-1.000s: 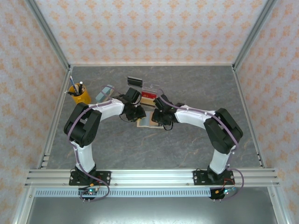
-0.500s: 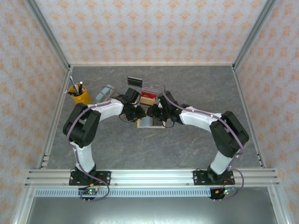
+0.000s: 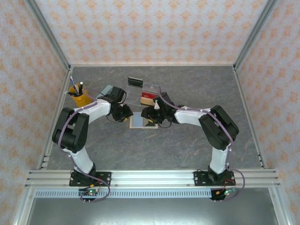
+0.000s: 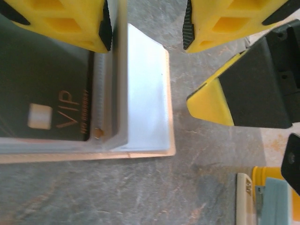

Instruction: Take the credit cards out of the card holder

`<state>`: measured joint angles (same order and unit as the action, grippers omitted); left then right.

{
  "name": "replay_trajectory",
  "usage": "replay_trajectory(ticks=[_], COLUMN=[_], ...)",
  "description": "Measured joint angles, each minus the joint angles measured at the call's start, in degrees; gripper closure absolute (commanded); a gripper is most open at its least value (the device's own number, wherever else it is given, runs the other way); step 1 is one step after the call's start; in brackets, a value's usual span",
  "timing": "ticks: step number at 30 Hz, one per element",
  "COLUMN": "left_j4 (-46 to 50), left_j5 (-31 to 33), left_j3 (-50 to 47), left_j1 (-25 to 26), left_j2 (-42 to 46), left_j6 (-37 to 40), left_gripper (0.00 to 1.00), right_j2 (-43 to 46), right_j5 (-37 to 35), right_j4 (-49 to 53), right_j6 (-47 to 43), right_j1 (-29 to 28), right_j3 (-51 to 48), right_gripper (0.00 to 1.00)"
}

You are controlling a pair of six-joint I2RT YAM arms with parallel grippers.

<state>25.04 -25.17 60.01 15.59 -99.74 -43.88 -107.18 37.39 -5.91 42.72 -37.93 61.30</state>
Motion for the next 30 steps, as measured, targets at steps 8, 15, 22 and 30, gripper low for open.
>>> replay_trajectory(ticks=[8,15,22,30], left_j4=[2.7,4.5,2.7,-0.1], left_j5=[3.7,9.6,6.6,2.4], left_j3=[-0.2,-2.0,-2.6,-1.9], left_j1=[0.0,-0.1,-0.1,2.6], left_j2=[2.3,7.3,8.6,5.5], left_j6=[0.4,0.2,0.5,0.9], left_gripper=[0.69,0.71,0.73,0.78], right_j2=[-2.6,-7.0,-7.3,0.4], right_j5=[2.2,2.5,0.7,-7.3], right_j4=[-1.6,-1.2,2.8,7.6], right_j6=[0.2,0.0,-2.4,-4.9], right_j1=[-0.4,-1.5,-1.6,-1.5], right_j3=[4.3,7.3,7.4,7.1], right_gripper=[0.54,0.58,0.61,0.7])
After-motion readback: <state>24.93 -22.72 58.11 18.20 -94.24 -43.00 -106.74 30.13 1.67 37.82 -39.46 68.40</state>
